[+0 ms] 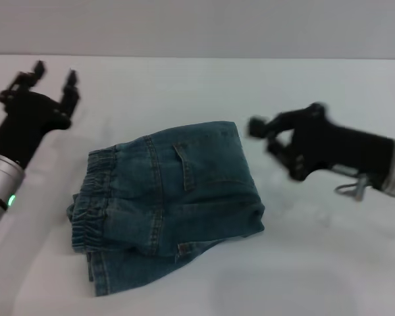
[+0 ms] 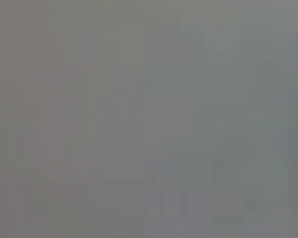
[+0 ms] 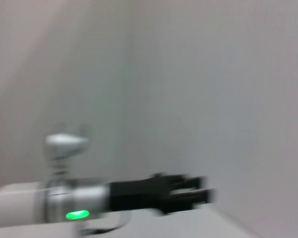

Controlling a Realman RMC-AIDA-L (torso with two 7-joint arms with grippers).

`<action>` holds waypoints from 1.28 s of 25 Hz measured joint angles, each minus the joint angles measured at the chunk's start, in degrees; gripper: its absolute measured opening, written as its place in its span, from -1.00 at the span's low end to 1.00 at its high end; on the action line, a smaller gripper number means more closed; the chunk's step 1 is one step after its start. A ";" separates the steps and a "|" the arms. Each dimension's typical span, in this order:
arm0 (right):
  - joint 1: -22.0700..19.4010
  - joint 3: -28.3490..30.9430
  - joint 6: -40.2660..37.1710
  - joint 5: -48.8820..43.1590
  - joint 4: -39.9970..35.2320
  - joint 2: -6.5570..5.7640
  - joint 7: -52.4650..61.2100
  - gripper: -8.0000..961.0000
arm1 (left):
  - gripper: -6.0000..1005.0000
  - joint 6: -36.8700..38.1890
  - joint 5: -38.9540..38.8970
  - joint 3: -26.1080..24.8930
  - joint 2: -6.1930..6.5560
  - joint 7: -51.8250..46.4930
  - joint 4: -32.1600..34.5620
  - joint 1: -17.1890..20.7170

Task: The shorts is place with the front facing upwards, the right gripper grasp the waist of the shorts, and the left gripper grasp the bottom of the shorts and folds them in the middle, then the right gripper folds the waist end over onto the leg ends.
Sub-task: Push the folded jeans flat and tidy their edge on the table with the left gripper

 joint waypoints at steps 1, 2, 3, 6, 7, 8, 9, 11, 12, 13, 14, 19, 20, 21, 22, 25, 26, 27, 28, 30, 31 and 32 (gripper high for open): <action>-0.25 1.37 0.53 1.64 1.83 -0.01 -1.91 -0.99 | 0.07 0.43 1.90 0.36 0.32 -1.84 0.08 -0.13; -0.42 3.04 1.17 3.19 3.77 0.01 -3.67 -0.99 | 0.07 1.59 4.49 0.60 0.72 -3.91 0.08 -0.21; -0.54 4.55 1.93 5.03 5.76 0.06 -5.43 -0.99 | 0.07 2.84 6.86 0.74 1.11 -5.89 0.08 -0.28; -0.66 8.67 3.89 10.85 11.69 -0.03 -11.14 -0.99 | 0.07 6.82 13.20 0.83 2.96 -12.50 0.12 -0.71; -0.65 10.26 4.24 12.97 13.79 -0.08 -13.48 -0.99 | 0.07 7.93 15.11 0.92 3.89 -15.16 0.15 -1.10; -0.61 11.64 4.37 14.31 15.49 -0.13 -15.25 -0.99 | 0.08 9.14 17.52 1.15 4.93 -18.49 0.24 -1.57; -0.54 13.29 4.45 15.53 17.38 -0.15 -17.15 -0.99 | 0.08 10.17 19.40 1.45 5.97 -21.33 0.33 -2.20; -0.42 15.94 4.50 16.34 19.74 -0.17 -19.52 -0.99 | 0.08 12.92 21.99 3.49 8.07 -28.09 1.21 -3.61; -0.32 17.10 4.51 16.42 20.74 -0.17 -20.53 -0.99 | 0.08 14.56 22.52 5.16 9.07 -31.17 2.00 -4.61; -0.29 18.12 4.54 16.45 21.61 -0.17 -21.42 -0.99 | 0.08 15.88 22.57 6.65 9.76 -33.48 2.81 -5.38; -0.24 18.93 4.56 16.47 22.36 -0.18 -22.28 -0.99 | 0.08 18.42 22.64 9.84 11.00 -38.01 4.55 -7.00; -0.06 21.53 4.65 16.53 24.84 -0.19 -26.16 -0.99 | 0.04 29.82 22.66 25.56 12.93 -54.23 16.76 -14.19; 0.05 22.01 4.68 16.54 25.38 -0.20 -26.87 -0.99 | 0.03 31.79 22.67 28.13 12.64 -56.43 19.31 -15.05; 0.24 22.43 4.70 16.55 25.91 -0.21 -27.49 -0.99 | 0.02 34.06 22.71 31.02 11.90 -58.52 22.64 -15.91; 0.49 22.76 4.72 16.55 26.42 -0.20 -28.13 -0.99 | 0.02 35.27 22.57 32.46 11.47 -59.55 24.50 -16.31; 1.26 23.34 4.73 16.57 27.67 -0.21 -29.91 -0.99 | -0.01 37.92 22.61 37.20 9.74 -61.78 29.47 -16.50; 1.46 23.41 4.74 16.58 27.99 -0.20 -30.43 -0.99 | -0.02 38.30 22.62 38.64 9.41 -62.25 30.51 -16.21; 1.74 23.50 4.81 16.58 28.31 -0.21 -30.97 -0.99 | -0.03 38.40 22.59 39.65 9.27 -62.43 30.98 -15.85; 2.03 23.68 4.95 16.59 28.57 -0.20 -31.38 -0.99 | -0.04 38.45 22.59 40.77 9.15 -62.57 31.39 -15.40; 2.58 23.95 5.40 16.60 29.00 -0.21 -31.86 -0.99 | -0.05 38.53 22.58 43.04 9.09 -62.74 31.74 -14.49; 2.89 24.04 5.66 16.61 29.16 -0.22 -31.92 -0.99 | -0.11 38.65 22.58 44.87 9.06 -62.80 31.81 -13.93; 3.13 24.06 5.85 16.62 29.30 -0.23 -32.04 -0.99 | -0.16 38.68 22.59 46.03 9.06 -62.82 31.82 -13.65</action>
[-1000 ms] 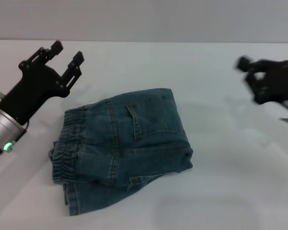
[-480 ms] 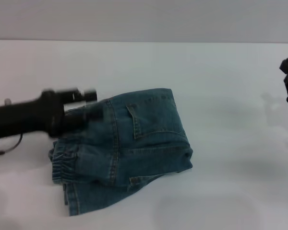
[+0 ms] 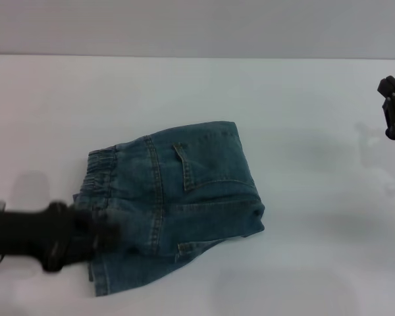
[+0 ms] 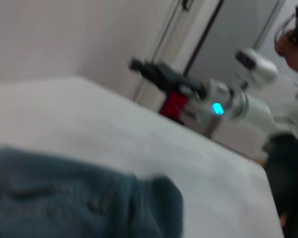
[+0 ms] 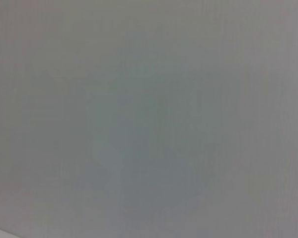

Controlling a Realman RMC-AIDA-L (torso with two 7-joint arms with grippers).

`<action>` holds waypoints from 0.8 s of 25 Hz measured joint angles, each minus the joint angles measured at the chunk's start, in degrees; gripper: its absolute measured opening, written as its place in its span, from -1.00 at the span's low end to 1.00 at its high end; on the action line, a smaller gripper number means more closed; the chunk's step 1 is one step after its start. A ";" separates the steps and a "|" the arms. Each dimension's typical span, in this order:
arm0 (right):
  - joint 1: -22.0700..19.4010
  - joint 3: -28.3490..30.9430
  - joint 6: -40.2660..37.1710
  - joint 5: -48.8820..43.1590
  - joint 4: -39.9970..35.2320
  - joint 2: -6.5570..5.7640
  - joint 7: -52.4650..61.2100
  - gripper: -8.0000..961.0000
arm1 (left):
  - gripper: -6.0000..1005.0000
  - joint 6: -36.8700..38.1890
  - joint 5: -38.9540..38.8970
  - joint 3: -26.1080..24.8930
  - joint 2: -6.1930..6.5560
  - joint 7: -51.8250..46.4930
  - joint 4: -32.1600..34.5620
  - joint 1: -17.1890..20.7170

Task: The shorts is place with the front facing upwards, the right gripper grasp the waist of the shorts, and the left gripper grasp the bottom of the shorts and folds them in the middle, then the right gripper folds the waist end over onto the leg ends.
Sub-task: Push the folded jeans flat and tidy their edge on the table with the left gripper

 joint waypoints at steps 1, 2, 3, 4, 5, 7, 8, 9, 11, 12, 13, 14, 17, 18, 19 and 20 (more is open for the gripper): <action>0.21 0.00 0.10 0.00 0.10 -0.02 -0.19 -0.99 | -0.22 0.05 -0.03 1.80 -0.03 -0.04 0.04 0.36; 0.36 0.01 0.17 0.00 0.12 -0.02 -0.49 -0.99 | -0.27 0.06 0.00 3.48 -0.15 -0.11 0.05 0.66; 0.51 0.02 0.21 0.00 0.15 0.00 -0.83 -0.99 | -0.32 0.05 0.00 5.36 -0.35 -0.25 0.09 0.93; 0.72 0.02 0.22 0.00 0.23 0.02 -1.11 -0.99 | -0.38 0.04 0.00 7.05 -0.65 -0.50 0.09 1.10; 0.92 0.03 0.25 0.00 0.35 0.04 -1.26 -0.99 | -0.43 0.04 0.00 8.34 -0.94 -0.86 0.10 1.19; 1.43 0.04 0.29 0.00 0.63 0.05 -1.36 -0.99 | -0.60 0.04 0.00 11.06 -1.81 -1.74 0.21 1.29; 1.60 0.04 0.31 0.00 0.69 0.06 -1.39 -0.99 | -0.68 0.04 0.00 11.26 -1.92 -1.82 0.24 1.29; 1.71 0.06 0.31 0.00 0.72 0.05 -1.41 -0.99 | -0.77 -0.02 0.01 12.11 -2.45 -2.10 0.50 1.28; 1.85 0.04 0.31 -0.08 0.73 0.05 -1.43 -0.99 | -0.88 -0.28 0.01 12.79 -3.46 -2.48 1.38 1.19; 1.91 -0.02 0.31 -0.14 0.74 0.05 -1.43 -0.99 | -0.91 -0.39 0.01 12.93 -4.03 -2.56 1.95 1.14; 1.94 -0.09 0.31 -0.17 0.74 0.04 -1.43 -0.99 | -0.94 -0.45 0.01 12.95 -4.24 -2.57 2.11 1.11; 1.96 -0.17 0.31 -0.20 0.74 0.04 -1.43 -0.99 | -0.96 -0.58 0.02 12.99 -4.60 -2.58 2.41 1.04; 1.97 -0.15 0.31 -0.35 0.74 0.03 -1.43 -0.99 | -0.99 -0.97 0.02 13.01 -4.88 -2.61 2.47 0.96; 1.93 -0.15 0.31 -0.38 0.74 0.03 -1.43 -0.99 | -0.99 -2.13 0.02 13.01 -5.28 -2.84 2.49 0.85; 1.89 -0.15 0.31 -0.39 0.74 0.02 -1.43 -0.99 | -0.99 -3.56 0.03 12.99 -5.60 -3.24 2.51 0.73; 1.85 -0.14 0.31 -0.40 0.74 0.01 -1.48 -0.99 | -0.99 -5.06 0.03 13.02 -5.95 -3.71 2.52 0.51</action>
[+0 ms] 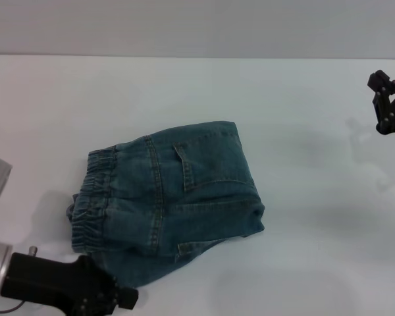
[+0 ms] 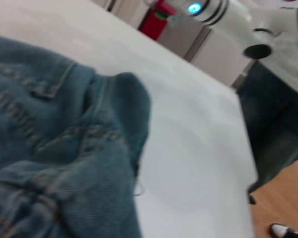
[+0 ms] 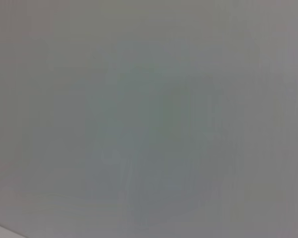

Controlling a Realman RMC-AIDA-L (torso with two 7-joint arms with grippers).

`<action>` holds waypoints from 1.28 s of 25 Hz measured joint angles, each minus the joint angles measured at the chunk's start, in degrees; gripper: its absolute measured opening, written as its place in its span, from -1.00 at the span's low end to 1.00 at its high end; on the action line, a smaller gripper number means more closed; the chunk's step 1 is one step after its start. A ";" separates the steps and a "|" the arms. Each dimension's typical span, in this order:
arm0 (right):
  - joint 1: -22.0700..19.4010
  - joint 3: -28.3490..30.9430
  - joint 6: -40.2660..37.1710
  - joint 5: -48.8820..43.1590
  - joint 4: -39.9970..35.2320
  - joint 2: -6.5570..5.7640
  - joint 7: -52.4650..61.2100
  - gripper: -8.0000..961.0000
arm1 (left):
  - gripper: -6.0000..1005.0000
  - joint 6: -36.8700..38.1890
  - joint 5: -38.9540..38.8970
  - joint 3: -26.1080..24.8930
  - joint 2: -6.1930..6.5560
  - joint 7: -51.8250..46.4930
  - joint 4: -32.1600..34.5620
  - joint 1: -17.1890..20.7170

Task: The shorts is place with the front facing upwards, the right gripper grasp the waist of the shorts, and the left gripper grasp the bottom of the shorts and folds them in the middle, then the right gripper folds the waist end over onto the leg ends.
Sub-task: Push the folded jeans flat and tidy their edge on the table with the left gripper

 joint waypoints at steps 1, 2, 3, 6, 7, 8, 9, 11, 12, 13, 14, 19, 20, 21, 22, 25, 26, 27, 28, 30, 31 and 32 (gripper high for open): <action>-0.04 0.02 0.00 0.00 0.03 -0.02 -0.28 -0.99 | -0.99 -0.63 0.00 0.07 -0.16 -0.23 0.00 -0.12; -0.08 0.09 0.00 0.00 0.11 -0.05 -0.70 -0.99 | -0.99 -1.47 0.00 0.17 -0.37 -0.54 0.01 -0.29; -0.08 0.15 0.00 0.00 0.22 -0.07 -1.05 -0.99 | -0.99 -2.45 0.00 0.27 -0.59 -0.91 0.02 -0.48; 0.06 0.19 -0.01 0.01 0.70 -0.08 -1.51 -0.99 | -0.99 -4.41 0.00 0.76 -1.07 -1.66 0.04 -0.87; 0.11 0.19 -0.01 0.01 0.75 -0.08 -1.52 -0.99 | -0.99 -4.83 0.00 0.88 -1.24 -1.77 0.04 -1.06; 0.14 0.18 -0.01 0.01 0.77 -0.08 -1.52 -0.99 | -0.99 -5.10 -0.01 0.88 -1.33 -1.82 0.04 -1.24; 0.15 0.15 -0.01 0.01 0.78 -0.08 -1.55 -0.99 | -0.99 -5.52 -0.04 0.75 -1.41 -1.85 0.03 -1.51; 0.16 0.09 0.00 0.01 0.79 -0.10 -1.80 -0.99 | -0.99 -6.23 -0.06 0.63 -1.50 -1.88 -0.06 -1.81; 0.17 0.07 0.00 0.01 0.79 -0.12 -2.03 -0.99 | -0.99 -6.64 -0.07 0.61 -1.55 -1.89 -0.17 -1.98; 0.18 0.04 0.00 0.01 0.79 -0.14 -2.27 -0.99 | -0.99 -7.12 -0.09 0.61 -1.65 -1.90 -0.29 -2.18; 0.18 0.03 0.01 0.01 0.79 -0.15 -2.40 -0.99 | -0.99 -7.49 -0.09 0.61 -1.77 -1.98 -0.34 -2.35; 0.19 -0.04 0.06 -0.01 1.16 -0.15 -2.71 -0.99 | -0.99 -9.25 -0.36 0.61 -2.38 -2.50 0.00 -3.31; 0.19 -0.06 0.08 -0.01 1.23 -0.15 -2.73 -0.99 | -0.99 -9.44 -0.64 0.59 -2.39 -2.50 0.00 -3.44; 0.19 -0.10 0.12 -0.02 1.27 -0.15 -2.74 -0.99 | -0.99 -9.62 -1.13 0.57 -2.40 -2.44 -0.01 -3.55; 0.19 -0.17 0.21 -0.03 1.30 -0.16 -2.75 -0.99 | -0.99 -9.69 -1.51 0.58 -2.40 -2.34 -0.01 -3.60; 0.19 -0.35 0.51 -0.04 1.31 -0.15 -2.76 -0.99 | -0.99 -10.19 -3.42 0.66 -2.33 -1.97 0.04 -3.71; 0.18 -0.37 0.57 -0.04 1.32 -0.16 -2.77 -0.99 | -0.99 -10.46 -3.89 0.70 -2.26 -1.93 0.05 -3.71; 0.19 -0.38 0.57 -0.05 1.32 -0.16 -2.77 -0.99 | -0.99 -10.76 -4.27 0.75 -2.20 -1.93 0.05 -3.71; 0.19 -0.38 0.58 -0.05 1.32 -0.16 -2.77 -0.99 | -0.99 -11.10 -4.49 0.74 -2.16 -1.92 0.05 -3.72; 0.17 -0.39 0.58 -0.04 1.32 -0.16 -2.77 -0.99 | -0.99 -11.74 -4.62 0.64 -2.14 -1.91 0.05 -3.80; 0.15 -0.40 0.58 -0.05 1.32 -0.16 -2.76 -0.99 | -0.99 -12.20 -4.74 0.62 -2.14 -1.91 0.05 -3.85; 0.15 -0.40 0.58 -0.05 1.31 -0.16 -2.77 -0.99 | -0.99 -12.78 -5.00 0.61 -2.16 -1.89 0.05 -3.89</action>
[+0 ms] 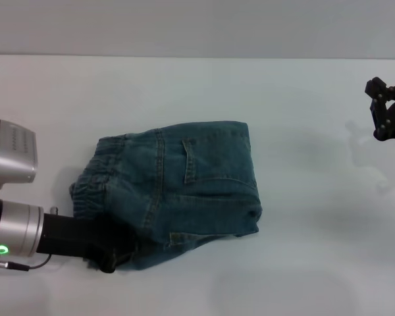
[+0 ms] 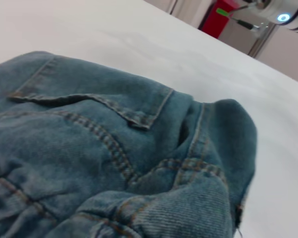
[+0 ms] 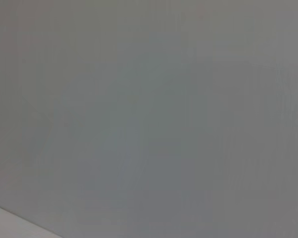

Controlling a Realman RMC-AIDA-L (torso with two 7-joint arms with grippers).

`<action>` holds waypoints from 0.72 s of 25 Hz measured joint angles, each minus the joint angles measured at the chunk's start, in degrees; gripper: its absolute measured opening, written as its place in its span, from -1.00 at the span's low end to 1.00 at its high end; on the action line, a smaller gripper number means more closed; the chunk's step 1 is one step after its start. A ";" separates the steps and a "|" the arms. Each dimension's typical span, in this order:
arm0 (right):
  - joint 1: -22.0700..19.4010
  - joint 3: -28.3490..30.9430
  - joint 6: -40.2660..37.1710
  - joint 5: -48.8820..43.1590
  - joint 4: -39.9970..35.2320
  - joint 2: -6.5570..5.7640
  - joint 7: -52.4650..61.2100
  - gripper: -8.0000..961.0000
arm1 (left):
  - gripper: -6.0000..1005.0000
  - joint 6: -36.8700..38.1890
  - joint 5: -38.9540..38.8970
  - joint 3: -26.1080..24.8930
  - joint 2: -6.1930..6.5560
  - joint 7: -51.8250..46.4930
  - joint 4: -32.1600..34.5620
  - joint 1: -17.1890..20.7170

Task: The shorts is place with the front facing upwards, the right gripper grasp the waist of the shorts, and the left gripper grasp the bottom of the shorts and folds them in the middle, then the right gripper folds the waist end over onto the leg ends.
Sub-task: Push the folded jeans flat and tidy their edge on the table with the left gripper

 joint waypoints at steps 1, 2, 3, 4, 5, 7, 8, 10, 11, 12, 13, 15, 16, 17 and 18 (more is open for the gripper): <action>-0.01 0.00 0.00 0.00 0.01 0.00 0.00 -0.99 | -0.99 -0.40 -0.18 -0.01 -0.03 0.01 0.00 -0.02; -0.01 0.00 0.00 0.00 0.03 0.00 0.00 -0.99 | -0.99 -1.01 -0.57 -0.02 -0.06 0.03 -0.01 -0.04; -0.02 0.00 0.00 0.00 0.06 0.00 0.00 -0.99 | -0.99 -1.41 -0.85 -0.02 -0.08 0.05 -0.01 -0.06; -0.02 0.01 0.00 0.00 0.07 0.00 0.00 -0.99 | -0.99 -2.17 -1.34 -0.02 -0.11 0.07 -0.01 -0.08; -0.03 0.02 0.00 0.00 0.09 0.00 0.00 -0.99 | -0.99 -2.79 -1.86 -0.02 -0.12 0.08 -0.02 -0.10; -0.05 0.07 0.00 0.00 0.13 0.00 0.00 -0.99 | -0.99 -3.74 -2.97 -0.07 -0.09 0.09 -0.02 -0.10; -0.05 0.08 0.00 0.00 0.14 0.00 0.00 -0.99 | -0.99 -4.05 -3.43 -0.05 -0.04 0.10 -0.02 -0.10; -0.05 0.14 0.00 0.00 0.16 0.00 0.00 -0.99 | -0.99 -4.78 -4.56 -0.01 0.14 0.15 -0.01 -0.09; -0.05 0.16 0.00 0.00 0.17 0.00 0.00 -0.99 | -0.99 -5.09 -5.03 -0.01 0.24 0.17 0.08 -0.05; -0.06 0.22 0.00 0.00 0.17 0.00 0.00 -0.99 | -0.99 -5.31 -5.50 -0.05 0.31 0.18 0.35 0.08; -0.06 0.26 0.00 0.00 0.18 0.00 0.00 -0.99 | -0.99 -5.46 -6.00 -0.03 0.36 0.18 0.68 0.23; -0.06 0.38 0.00 0.00 0.18 0.00 0.00 -0.99 | -0.99 -5.54 -6.86 0.09 0.51 0.19 1.41 0.57; -0.06 0.41 0.00 0.00 0.18 0.00 0.00 -0.99 | -0.99 -5.50 -6.96 0.16 0.62 0.19 1.63 0.66; -0.04 0.43 0.00 0.00 0.18 0.00 0.00 -0.99 | -0.99 -5.40 -6.93 0.26 0.84 0.14 1.84 0.74; -0.02 0.45 -0.01 0.01 0.18 0.00 0.00 -0.99 | -0.99 -5.11 -6.65 0.80 1.14 -0.08 1.99 0.79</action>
